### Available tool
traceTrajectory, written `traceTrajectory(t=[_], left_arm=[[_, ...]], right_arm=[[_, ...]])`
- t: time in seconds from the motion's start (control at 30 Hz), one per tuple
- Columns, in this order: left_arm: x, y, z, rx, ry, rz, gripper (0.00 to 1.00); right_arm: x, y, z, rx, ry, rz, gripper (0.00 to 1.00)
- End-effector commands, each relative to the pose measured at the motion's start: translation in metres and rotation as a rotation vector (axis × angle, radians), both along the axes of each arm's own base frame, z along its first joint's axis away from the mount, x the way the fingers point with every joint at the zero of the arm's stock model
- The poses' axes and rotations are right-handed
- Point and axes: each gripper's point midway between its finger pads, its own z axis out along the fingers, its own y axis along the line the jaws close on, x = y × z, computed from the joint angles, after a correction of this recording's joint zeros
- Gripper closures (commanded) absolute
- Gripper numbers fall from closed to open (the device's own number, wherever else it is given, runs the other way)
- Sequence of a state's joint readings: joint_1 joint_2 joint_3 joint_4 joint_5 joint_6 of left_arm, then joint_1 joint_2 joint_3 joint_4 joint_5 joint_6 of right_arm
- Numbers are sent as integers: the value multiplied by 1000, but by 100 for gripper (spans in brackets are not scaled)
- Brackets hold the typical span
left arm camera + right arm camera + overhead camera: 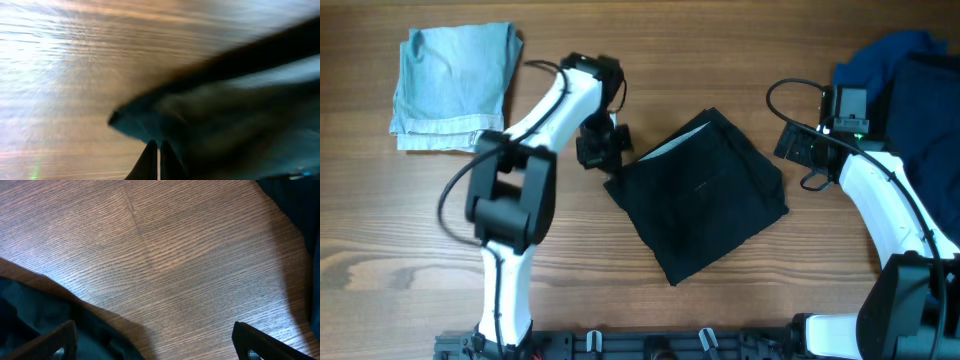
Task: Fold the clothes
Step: 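Grasp the folded black trousers' top edge with the left gripper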
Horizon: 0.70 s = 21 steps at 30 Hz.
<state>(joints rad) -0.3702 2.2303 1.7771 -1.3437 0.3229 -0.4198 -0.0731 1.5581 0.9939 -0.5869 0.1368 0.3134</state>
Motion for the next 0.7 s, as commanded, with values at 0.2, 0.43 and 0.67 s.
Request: traceTrajectory(t=[0.2,0.43,0.67], left_arm=[[67,-23,148,-118,-698,-290,21],[65,-64,112,-143,-707,-540,1],[49,-86,53,-163,-630,-906,0]], right_arm=[[2,-3,7,-20,-16,-9,0],[2,-3,7,-20,-16,-9,0],[2,-3,7,-20,-16,-9,0]])
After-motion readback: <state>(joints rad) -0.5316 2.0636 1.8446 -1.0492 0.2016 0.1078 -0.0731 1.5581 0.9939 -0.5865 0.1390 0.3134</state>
